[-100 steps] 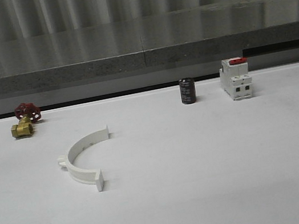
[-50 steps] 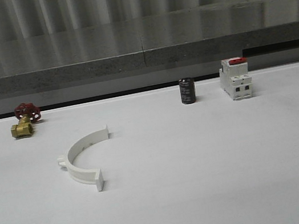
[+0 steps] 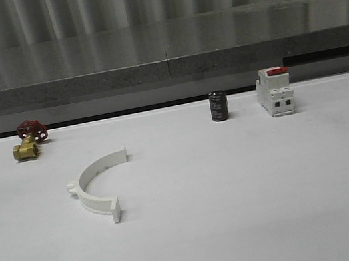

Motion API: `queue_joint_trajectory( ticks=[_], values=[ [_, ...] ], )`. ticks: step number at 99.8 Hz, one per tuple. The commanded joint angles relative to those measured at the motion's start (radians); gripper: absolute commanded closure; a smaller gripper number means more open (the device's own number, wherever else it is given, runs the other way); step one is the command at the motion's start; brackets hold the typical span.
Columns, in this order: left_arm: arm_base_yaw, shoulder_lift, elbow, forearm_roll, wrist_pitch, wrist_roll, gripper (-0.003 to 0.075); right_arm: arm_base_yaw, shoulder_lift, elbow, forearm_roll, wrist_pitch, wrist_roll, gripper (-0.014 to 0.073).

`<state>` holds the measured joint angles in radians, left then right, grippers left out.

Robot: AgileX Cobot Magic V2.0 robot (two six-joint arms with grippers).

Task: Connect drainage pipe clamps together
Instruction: 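Lower the right gripper and grasp the other white half-ring clamp's tab, then carry the held clamp with the right gripper toward the placed clamp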

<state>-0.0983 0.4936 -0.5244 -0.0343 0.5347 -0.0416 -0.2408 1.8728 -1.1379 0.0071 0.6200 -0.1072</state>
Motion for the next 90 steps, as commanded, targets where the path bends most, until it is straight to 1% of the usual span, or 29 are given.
queue_joint_trajectory(
  ticks=[1, 13, 32, 39, 45, 64, 72, 80, 90],
  values=[
    [0.000, 0.002, -0.027, -0.010, -0.082, 0.000, 0.0741, -0.006, -0.044, -0.029, 0.001, -0.035, -0.012, 0.0217],
    [0.000, 0.002, -0.027, -0.010, -0.082, 0.000, 0.0741, -0.006, -0.044, -0.029, 0.001, -0.037, -0.012, 0.0308],
    [0.000, 0.002, -0.027, -0.010, -0.082, 0.000, 0.0741, -0.006, -0.044, -0.029, 0.001, -0.053, -0.012, 0.0515],
    [0.000, 0.002, -0.027, -0.010, -0.082, 0.000, 0.0741, -0.006, -0.044, -0.029, 0.001, -0.055, -0.012, 0.0564],
    [0.000, 0.002, -0.027, -0.010, -0.082, 0.000, 0.0741, -0.006, -0.044, -0.029, 0.001, -0.055, -0.012, 0.0579],
    [0.000, 0.002, -0.027, -0.010, -0.082, 0.000, 0.0741, -0.006, -0.044, -0.039, 0.004, -0.020, -0.012, 0.0578],
    [0.000, 0.002, -0.027, -0.010, -0.082, 0.000, 0.0741, -0.002, -0.047, -0.064, 0.028, 0.014, -0.005, 0.0575],
    [0.000, 0.002, -0.027, -0.010, -0.082, 0.000, 0.0741, 0.001, -0.062, -0.096, 0.067, 0.067, 0.037, 0.0561],
    [0.000, 0.002, -0.027, -0.010, -0.082, 0.000, 0.0741, 0.034, -0.105, -0.124, 0.071, 0.130, 0.053, 0.0540]
  ],
)
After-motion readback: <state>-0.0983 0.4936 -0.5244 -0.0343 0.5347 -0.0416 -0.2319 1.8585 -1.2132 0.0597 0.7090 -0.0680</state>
